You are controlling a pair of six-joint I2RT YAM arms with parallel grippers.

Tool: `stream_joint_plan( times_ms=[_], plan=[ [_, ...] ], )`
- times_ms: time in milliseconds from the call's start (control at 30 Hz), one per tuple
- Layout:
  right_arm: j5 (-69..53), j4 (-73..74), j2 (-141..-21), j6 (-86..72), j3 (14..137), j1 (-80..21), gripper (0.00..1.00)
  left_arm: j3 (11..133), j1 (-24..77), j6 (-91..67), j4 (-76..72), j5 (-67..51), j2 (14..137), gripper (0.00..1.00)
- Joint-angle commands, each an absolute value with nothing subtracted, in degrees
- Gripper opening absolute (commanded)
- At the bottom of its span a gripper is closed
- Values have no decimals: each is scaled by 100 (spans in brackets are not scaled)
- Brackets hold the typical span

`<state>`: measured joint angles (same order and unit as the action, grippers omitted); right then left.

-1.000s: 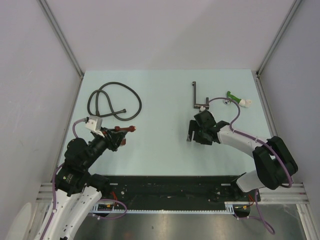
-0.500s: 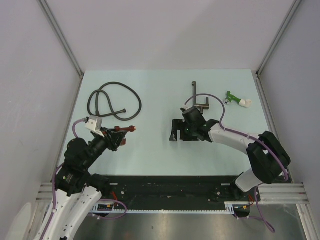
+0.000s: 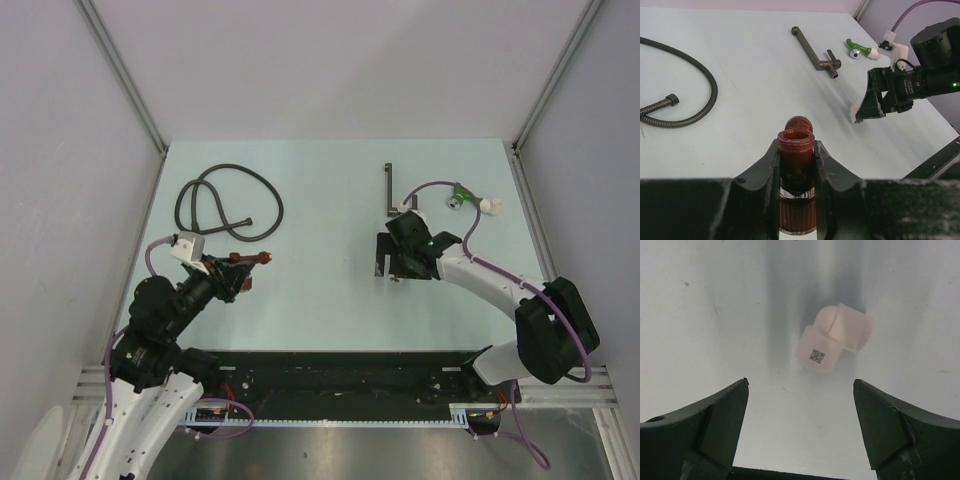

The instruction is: Install the water faucets

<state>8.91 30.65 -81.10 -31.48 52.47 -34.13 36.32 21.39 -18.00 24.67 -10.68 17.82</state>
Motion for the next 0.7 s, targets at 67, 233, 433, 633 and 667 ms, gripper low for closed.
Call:
stream_joint_plan(
  times_ms=[67,233,433,633,667],
  plan=[
    [951,2876,-8533,-3261,5247,-3463,90,3621,2180,-1846,2267,-1072,1758,0],
    [441,2251,-8841,-3287,5247,-3594,90,3621,2180,-1846,2268,-1063,1767,0],
    [-104,1530,-9000,-3287,5291,-3805,90,3612,2180,-1846,2267,-1063,1784,0],
    [-212,1537,-8764,-3164,5335,-3902,89,3612,2180,-1846,2267,-1055,1802,0],
    [-141,1608,-8667,-3129,5335,-3894,89,3612,2180,-1854,2268,-1055,1819,0]
  ],
)
